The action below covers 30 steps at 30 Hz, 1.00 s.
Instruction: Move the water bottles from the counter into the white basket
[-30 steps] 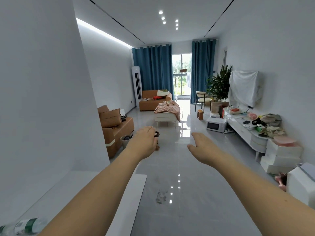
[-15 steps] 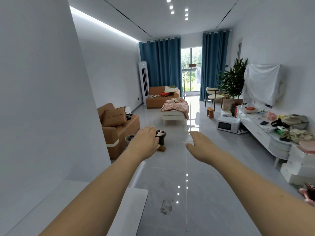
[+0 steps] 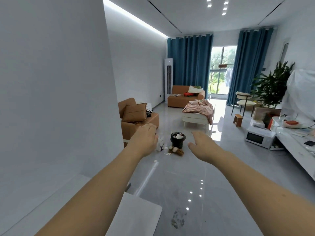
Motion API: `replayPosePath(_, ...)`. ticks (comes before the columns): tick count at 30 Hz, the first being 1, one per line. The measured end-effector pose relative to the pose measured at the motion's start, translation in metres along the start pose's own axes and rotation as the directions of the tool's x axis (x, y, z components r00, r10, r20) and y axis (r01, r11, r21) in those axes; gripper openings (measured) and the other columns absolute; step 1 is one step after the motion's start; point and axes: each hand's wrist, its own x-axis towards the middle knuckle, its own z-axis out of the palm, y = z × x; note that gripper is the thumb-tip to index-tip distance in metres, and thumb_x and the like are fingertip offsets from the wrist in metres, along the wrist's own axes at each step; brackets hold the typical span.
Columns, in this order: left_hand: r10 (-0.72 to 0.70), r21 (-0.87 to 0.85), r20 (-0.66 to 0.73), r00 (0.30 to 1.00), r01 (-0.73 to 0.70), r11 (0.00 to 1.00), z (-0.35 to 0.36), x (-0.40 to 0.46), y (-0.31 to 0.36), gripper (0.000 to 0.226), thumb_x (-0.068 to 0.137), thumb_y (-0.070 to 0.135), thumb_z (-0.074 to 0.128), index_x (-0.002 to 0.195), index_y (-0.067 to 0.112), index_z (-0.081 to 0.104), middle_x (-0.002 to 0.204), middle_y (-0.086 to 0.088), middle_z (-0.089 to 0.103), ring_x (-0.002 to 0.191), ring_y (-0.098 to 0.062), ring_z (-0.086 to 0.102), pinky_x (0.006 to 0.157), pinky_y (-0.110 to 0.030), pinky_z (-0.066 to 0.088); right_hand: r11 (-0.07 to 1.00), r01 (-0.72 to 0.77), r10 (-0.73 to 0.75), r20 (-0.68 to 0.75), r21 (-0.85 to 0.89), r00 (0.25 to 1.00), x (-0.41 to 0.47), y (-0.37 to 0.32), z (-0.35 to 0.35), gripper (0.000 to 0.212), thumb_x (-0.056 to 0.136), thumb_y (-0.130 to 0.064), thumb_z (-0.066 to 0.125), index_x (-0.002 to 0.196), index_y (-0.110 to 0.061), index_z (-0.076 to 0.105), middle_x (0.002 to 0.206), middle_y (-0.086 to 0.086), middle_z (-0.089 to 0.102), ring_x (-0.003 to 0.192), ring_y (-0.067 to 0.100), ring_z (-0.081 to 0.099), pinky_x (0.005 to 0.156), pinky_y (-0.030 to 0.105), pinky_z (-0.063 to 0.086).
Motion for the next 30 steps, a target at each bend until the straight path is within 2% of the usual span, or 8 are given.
replayPosePath(4, -0.185, 0.024, -0.046, 0.982, 0.187, 0.982, -0.008, -0.009, -0.049, 0.044, 0.104, 0.031, 0.039, 0.142, 0.011, 0.044, 0.148, -0.007, 0.046, 0.133, -0.024, 0.044, 0.11, -0.036, 0.035, 0.989, 0.144, -0.146, 0.062, 0.032, 0.987, 0.041, -0.039, 0.022, 0.042, 0.097, -0.027, 0.045, 0.135, -0.008, 0.045, 0.143, 0.014, 0.045, 0.127, 0.03, 0.044, 0.104, 0.038, 0.037)
replayPosePath(6, -0.278, 0.058, -0.054, 0.959, 0.281, 0.958, -0.019, -0.026, -0.077, 0.046, 0.104, 0.031, 0.037, 0.145, 0.011, 0.041, 0.15, -0.008, 0.043, 0.135, -0.025, 0.042, 0.111, -0.036, 0.034, 0.971, 0.234, -0.239, 0.107, 0.055, 0.965, 0.054, -0.068, 0.033, 0.048, 0.098, -0.029, 0.046, 0.142, -0.009, 0.04, 0.147, 0.012, 0.042, 0.131, 0.029, 0.043, 0.108, 0.04, 0.035)
replayPosePath(10, -0.471, 0.096, -0.069, 0.879, 0.476, 0.874, -0.044, -0.078, -0.128, 0.05, 0.105, 0.029, 0.032, 0.15, 0.007, 0.033, 0.156, -0.01, 0.034, 0.142, -0.028, 0.032, 0.116, -0.037, 0.026, 0.896, 0.416, -0.439, 0.163, 0.158, 0.884, 0.064, -0.135, 0.057, 0.037, 0.097, -0.032, 0.046, 0.128, -0.012, 0.049, 0.132, 0.008, 0.053, 0.117, 0.028, 0.052, 0.101, 0.041, 0.043)
replayPosePath(12, -0.563, 0.111, -0.093, 0.821, 0.57, 0.814, -0.056, -0.116, -0.146, 0.049, 0.105, 0.03, 0.032, 0.149, 0.006, 0.034, 0.155, -0.01, 0.035, 0.141, -0.029, 0.033, 0.115, -0.038, 0.028, 0.829, 0.52, -0.555, 0.198, 0.205, 0.808, 0.059, -0.171, 0.073, 0.048, 0.096, -0.036, 0.04, 0.135, -0.01, 0.045, 0.137, 0.011, 0.05, 0.129, 0.032, 0.047, 0.107, 0.042, 0.037)
replayPosePath(16, -0.717, 0.148, -0.158, 0.679, 0.734, 0.663, -0.084, -0.21, -0.165, 0.048, 0.106, 0.027, 0.033, 0.147, 0.004, 0.036, 0.152, -0.012, 0.038, 0.138, -0.03, 0.035, 0.114, -0.036, 0.027, 0.687, 0.682, -0.727, 0.263, 0.251, 0.635, 0.021, -0.249, 0.109, 0.061, 0.103, -0.033, 0.037, 0.154, -0.007, 0.018, 0.161, 0.009, 0.021, 0.148, 0.027, 0.021, 0.12, 0.037, 0.018)
replayPosePath(24, -0.915, 0.121, -0.271, 0.298, 0.954, 0.275, -0.128, -0.388, -0.144, 0.048, 0.106, 0.026, 0.033, 0.148, 0.002, 0.035, 0.154, -0.013, 0.036, 0.139, -0.029, 0.034, 0.113, -0.033, 0.025, 0.368, 0.836, -0.916, 0.312, 0.408, 0.251, -0.103, -0.357, 0.155, 0.06, 0.102, -0.03, 0.038, 0.155, -0.008, 0.017, 0.162, 0.008, 0.019, 0.148, 0.025, 0.019, 0.12, 0.035, 0.017)
replayPosePath(26, -0.934, 0.102, -0.273, 0.229, 0.973, 0.208, -0.131, -0.415, -0.136, 0.048, 0.106, 0.027, 0.033, 0.147, 0.003, 0.036, 0.153, -0.012, 0.037, 0.139, -0.029, 0.034, 0.112, -0.033, 0.026, 0.315, 0.849, -0.931, 0.313, 0.424, 0.189, -0.126, -0.371, 0.163, 0.059, 0.102, -0.029, 0.038, 0.154, -0.008, 0.018, 0.161, 0.009, 0.02, 0.148, 0.026, 0.02, 0.119, 0.035, 0.017)
replayPosePath(30, -0.946, 0.102, -0.276, 0.171, 0.984, 0.148, -0.134, -0.444, -0.127, 0.044, 0.105, 0.025, 0.035, 0.141, 0.001, 0.042, 0.146, -0.012, 0.043, 0.133, -0.028, 0.04, 0.106, -0.031, 0.03, 0.275, 0.854, -0.935, 0.329, 0.442, 0.131, -0.152, -0.387, 0.176, 0.058, 0.102, -0.028, 0.038, 0.153, -0.007, 0.02, 0.161, 0.008, 0.021, 0.148, 0.025, 0.02, 0.119, 0.034, 0.017)
